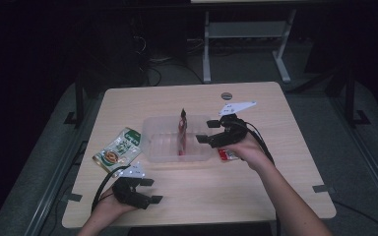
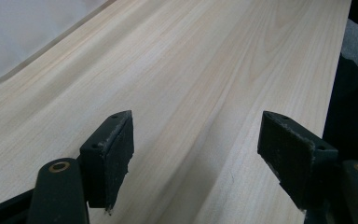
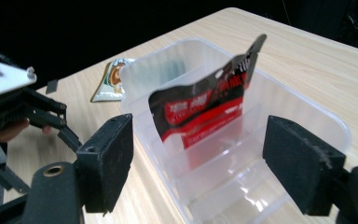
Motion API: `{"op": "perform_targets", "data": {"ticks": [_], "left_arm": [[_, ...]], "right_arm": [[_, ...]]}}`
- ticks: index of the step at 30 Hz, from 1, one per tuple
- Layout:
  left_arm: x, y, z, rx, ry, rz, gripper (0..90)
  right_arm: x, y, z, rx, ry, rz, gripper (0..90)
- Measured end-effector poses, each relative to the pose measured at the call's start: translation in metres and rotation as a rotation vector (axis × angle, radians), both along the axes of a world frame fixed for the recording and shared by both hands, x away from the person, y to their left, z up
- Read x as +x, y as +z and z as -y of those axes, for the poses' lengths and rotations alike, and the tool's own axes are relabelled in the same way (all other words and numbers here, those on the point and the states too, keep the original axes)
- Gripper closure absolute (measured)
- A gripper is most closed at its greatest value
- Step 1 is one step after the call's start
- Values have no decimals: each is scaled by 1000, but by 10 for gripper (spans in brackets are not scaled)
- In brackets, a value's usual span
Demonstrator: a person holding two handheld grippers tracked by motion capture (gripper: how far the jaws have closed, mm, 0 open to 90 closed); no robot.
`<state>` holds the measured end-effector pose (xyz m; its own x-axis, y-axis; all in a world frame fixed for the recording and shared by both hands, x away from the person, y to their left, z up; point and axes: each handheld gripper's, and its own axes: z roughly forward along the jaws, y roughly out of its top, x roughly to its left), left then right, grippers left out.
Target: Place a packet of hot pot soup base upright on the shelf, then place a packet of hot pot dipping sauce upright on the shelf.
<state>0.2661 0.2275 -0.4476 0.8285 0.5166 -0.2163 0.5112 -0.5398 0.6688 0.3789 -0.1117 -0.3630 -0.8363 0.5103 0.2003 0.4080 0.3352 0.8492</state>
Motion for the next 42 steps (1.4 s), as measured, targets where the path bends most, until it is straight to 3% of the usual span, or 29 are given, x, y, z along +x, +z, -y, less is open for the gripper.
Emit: {"op": "perform_targets", "data": {"ticks": [6,16,22,25,31,36,42], "left_arm": [[1,0,-1,-1,3,-2,265],[0,1,0,-1,6,1,265],[2,0,2,9,4,2,265],[2,-1,2,13,0,2,265],[3,-1,3,21,-4,4,265],[2,-1,3,24,-2,8,265],[0,-1,1,18,5,12,265]], "right_arm": [[-7,-2,16,-34,-10,-1,224],[-22,-9,50,-47,-51,-9,224],[-18,-18,76,-66,-104,-21,241],[-12,-25,86,-79,-132,-27,327],[3,-42,95,-146,-217,-73,611],[17,-53,95,-175,-252,-63,856],[32,-68,91,-217,-268,-68,896]]}}
